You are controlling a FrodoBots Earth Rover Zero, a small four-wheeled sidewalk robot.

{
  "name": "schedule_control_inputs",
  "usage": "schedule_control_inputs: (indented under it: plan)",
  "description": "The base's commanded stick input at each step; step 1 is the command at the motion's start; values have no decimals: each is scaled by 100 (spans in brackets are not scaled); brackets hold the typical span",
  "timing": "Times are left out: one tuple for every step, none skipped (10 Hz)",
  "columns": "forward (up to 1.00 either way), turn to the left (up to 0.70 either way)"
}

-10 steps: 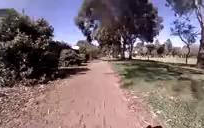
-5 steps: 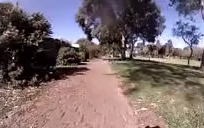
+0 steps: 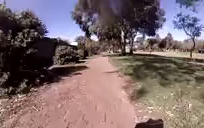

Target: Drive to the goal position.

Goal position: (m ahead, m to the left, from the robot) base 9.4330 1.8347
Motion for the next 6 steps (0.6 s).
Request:
schedule_control_inputs:
  plan:
    - [70,0]
    - [70,0]
    - [70,0]
    - [70,0]
    - [70,0]
    - [70,0]
